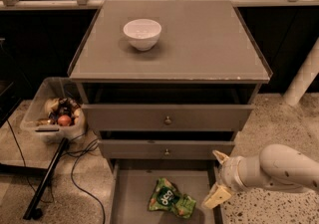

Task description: Pick green rice chip bag from bottom drawer and place on counter

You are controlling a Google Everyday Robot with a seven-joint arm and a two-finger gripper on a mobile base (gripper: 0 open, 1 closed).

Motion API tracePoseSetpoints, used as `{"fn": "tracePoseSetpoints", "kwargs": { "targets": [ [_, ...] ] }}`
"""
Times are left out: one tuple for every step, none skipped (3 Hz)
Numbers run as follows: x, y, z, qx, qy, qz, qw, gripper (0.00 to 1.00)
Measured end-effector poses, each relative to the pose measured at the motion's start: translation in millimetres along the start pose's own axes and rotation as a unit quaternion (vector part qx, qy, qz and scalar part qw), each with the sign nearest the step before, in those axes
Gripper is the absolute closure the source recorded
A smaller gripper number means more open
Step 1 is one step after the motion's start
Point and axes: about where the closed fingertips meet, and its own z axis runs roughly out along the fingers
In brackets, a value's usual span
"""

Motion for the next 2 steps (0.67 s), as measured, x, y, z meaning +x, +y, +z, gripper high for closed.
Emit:
{"fn": "tracePoseSetpoints", "kwargs": {
  "targets": [
    [0.0,0.0,0.0,0.000,0.000,0.000,1.0000,0.00],
    [2.7,18.9,20.3,-0.025,0.012,-0.003,0.9996,0.00]
  ]
}}
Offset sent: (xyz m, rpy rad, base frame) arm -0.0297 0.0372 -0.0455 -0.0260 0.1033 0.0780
